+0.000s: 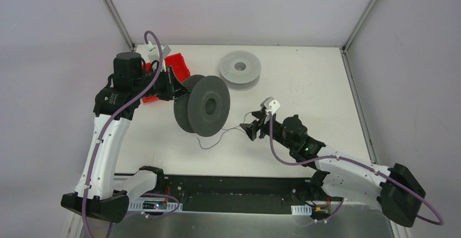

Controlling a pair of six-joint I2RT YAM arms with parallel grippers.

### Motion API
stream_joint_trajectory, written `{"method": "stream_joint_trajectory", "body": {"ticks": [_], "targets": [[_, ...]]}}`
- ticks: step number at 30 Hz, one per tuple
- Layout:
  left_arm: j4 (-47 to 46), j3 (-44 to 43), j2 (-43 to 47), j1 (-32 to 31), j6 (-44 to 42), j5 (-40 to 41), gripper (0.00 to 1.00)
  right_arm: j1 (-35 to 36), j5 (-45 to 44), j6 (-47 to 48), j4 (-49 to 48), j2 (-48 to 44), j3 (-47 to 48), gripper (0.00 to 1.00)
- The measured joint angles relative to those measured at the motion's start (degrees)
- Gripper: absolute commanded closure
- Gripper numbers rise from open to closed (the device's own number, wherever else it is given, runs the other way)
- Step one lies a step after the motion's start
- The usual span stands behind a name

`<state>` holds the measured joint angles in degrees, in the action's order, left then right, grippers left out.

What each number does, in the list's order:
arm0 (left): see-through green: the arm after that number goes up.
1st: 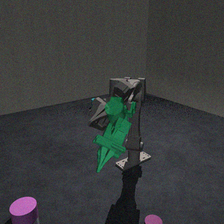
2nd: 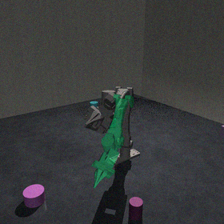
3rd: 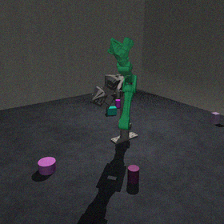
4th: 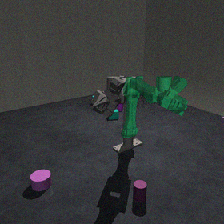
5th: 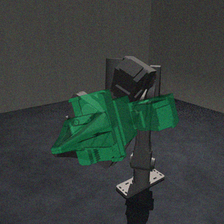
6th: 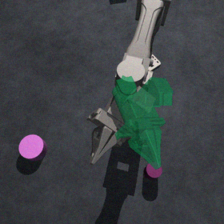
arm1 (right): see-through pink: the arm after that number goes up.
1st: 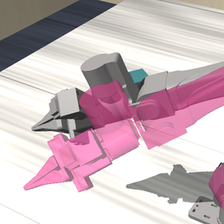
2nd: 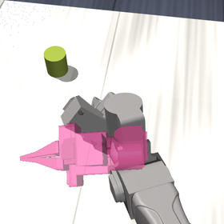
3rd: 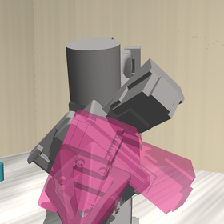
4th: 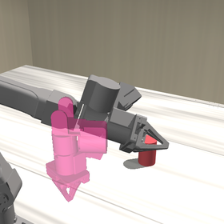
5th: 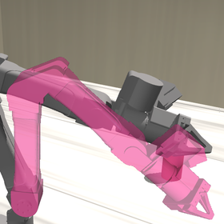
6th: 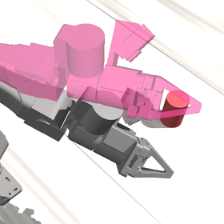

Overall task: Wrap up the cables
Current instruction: Wrap the cable around the cable reel.

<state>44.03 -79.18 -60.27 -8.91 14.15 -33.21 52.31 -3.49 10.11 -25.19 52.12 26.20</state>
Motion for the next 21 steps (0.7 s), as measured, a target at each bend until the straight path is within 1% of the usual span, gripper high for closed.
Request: {"method": "stream_joint_trajectory", "body": {"ticks": [4, 5, 6, 12, 16, 21], "targets": [[0.0, -0.6, 0.0, 0.0, 0.3, -3.1, 1.00, -1.9, 8.6, 3.7, -13.4, 6.9, -7.0, 0.30], [0.0, -1.0, 0.0, 0.0, 0.5, -3.9, 1.00, -2.6, 11.9, 4.7, -17.3, 9.5, -8.4, 0.30], [0.0, -1.5, 0.0, 0.0, 1.1, -4.6, 1.00, -3.1, 13.1, 5.2, -18.5, 10.4, -8.6, 0.30], [-1.2, -3.7, 0.0, 0.0, 5.0, -8.3, 1.00, -4.4, 22.1, 7.6, -31.6, 19.9, -7.3, 0.30], [-3.1, -3.8, 0.0, 0.0, 8.0, -9.6, 1.00, -4.4, 24.5, 8.0, -39.8, 27.0, -5.2, 0.30], [-5.3, -3.8, 0.5, 0.0, 11.4, -9.7, 1.00, -4.5, 27.2, 7.9, -44.9, 33.2, -2.1, 0.33]]}}
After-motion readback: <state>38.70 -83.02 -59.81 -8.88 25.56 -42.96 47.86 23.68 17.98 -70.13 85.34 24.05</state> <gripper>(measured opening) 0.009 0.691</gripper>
